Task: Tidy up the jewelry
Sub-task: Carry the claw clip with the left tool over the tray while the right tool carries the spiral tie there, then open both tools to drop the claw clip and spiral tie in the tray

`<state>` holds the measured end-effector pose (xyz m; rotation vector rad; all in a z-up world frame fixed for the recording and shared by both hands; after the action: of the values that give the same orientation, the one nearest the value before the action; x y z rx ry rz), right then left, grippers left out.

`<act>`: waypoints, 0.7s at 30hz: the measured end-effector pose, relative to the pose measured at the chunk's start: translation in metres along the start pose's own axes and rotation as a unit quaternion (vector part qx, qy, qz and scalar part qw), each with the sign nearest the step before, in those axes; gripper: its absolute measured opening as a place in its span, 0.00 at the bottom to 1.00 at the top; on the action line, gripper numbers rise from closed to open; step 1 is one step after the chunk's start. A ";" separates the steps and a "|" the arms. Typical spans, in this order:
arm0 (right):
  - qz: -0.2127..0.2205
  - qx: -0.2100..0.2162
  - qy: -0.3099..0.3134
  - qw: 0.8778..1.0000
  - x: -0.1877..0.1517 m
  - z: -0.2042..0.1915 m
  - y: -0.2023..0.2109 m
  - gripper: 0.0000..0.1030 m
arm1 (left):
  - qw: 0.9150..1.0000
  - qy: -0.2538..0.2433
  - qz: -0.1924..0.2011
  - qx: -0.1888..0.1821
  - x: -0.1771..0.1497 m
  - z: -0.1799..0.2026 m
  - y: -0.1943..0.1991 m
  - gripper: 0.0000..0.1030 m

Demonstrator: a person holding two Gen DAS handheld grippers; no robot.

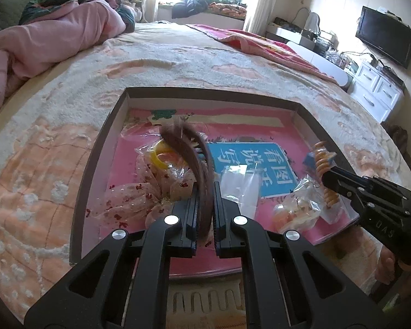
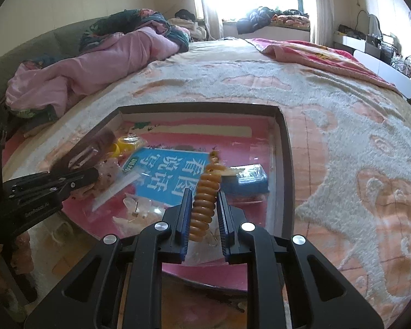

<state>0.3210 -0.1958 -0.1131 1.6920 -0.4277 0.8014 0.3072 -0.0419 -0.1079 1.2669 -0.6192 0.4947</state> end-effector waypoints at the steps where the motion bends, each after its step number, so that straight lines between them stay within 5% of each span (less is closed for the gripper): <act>1: 0.000 0.002 -0.003 1.000 0.000 0.000 0.000 0.18 | 1.000 -0.001 0.001 0.001 0.000 0.000 0.001 0.03; 4: 0.002 0.002 -0.007 1.000 -0.001 0.001 0.003 0.21 | 1.000 -0.004 0.004 0.003 0.000 0.001 0.003 0.05; 8: 0.017 0.008 -0.019 1.000 0.000 0.004 0.015 0.35 | 1.000 -0.005 0.014 0.003 0.001 0.002 0.009 0.27; 21: 0.070 0.004 -0.006 0.998 0.002 -0.002 0.060 0.65 | 0.998 -0.006 0.062 0.010 0.003 0.002 0.046 0.63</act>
<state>0.2822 -0.2104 -0.0692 1.6880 -0.5566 0.8960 0.2790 -0.0329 -0.0730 1.2548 -0.7074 0.5984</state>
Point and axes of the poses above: each gripper's, at about its wrist camera, not at the fingertips, and y roughly against the way its jaws point, z to its right, x to its top, the point moved 8 cm from there along -y, roughly the way its jaws point, and after that the axes turned 2 degrees about -z, right-handed, at the moved point
